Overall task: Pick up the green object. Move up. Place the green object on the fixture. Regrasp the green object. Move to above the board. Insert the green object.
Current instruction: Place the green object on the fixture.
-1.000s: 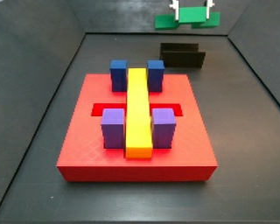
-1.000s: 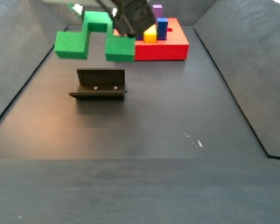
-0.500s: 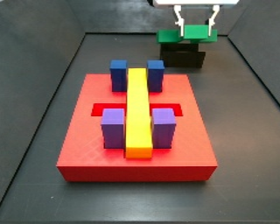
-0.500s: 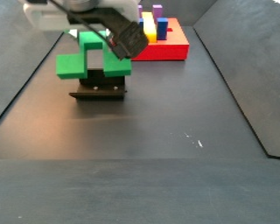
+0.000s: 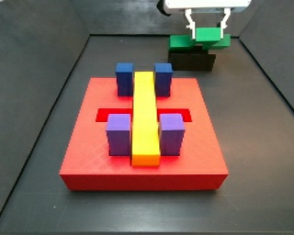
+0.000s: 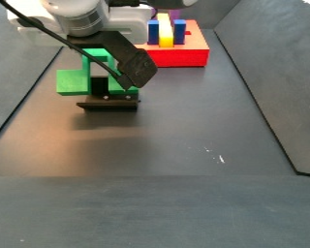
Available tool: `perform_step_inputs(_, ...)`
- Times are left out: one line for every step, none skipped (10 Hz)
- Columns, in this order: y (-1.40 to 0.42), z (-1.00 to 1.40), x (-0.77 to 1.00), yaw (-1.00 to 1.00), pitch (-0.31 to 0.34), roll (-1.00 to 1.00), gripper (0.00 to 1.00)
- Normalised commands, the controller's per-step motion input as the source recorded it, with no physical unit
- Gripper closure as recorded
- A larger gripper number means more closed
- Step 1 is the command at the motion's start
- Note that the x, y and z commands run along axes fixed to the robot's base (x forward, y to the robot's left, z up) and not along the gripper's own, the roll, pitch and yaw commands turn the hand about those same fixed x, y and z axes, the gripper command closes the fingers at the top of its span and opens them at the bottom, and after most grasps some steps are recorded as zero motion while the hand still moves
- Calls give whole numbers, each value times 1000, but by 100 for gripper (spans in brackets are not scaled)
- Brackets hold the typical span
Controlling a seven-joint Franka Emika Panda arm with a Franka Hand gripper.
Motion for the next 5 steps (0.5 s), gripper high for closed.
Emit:
perform_step_inputs(31,-117,-43,-17,-129,-140,100)
perform_step_inputs(60,-163,-74,-9,-169,-171,100)
perform_step_inputs(60,-200,-106,-37,-200,-137,100)
perform_step_inputs(66,-137,-111,-91,-163,-114,100)
perform_step_inputs(77,-123,-109,-106,-183,-151,100)
